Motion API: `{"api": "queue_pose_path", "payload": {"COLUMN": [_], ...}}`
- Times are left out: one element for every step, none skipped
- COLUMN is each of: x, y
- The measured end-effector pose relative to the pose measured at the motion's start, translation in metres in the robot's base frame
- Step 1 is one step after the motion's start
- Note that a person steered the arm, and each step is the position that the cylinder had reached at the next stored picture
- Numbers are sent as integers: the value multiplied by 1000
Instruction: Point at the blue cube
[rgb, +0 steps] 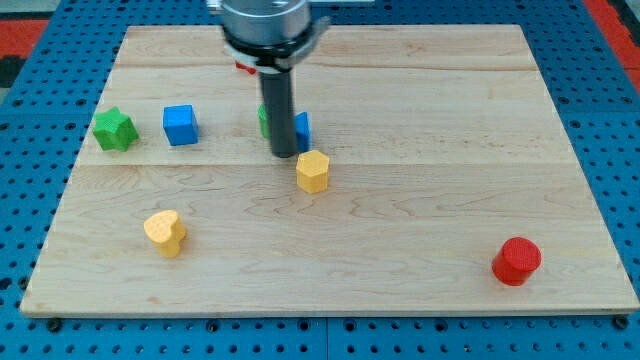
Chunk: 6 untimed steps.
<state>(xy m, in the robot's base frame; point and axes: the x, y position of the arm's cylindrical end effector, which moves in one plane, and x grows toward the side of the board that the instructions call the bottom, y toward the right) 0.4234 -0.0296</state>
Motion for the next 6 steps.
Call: {"api": "queue_pose_path", "payload": {"x": [-16, -25, -14, 3, 3, 3], "y": [18, 44, 22, -32, -57, -99]}}
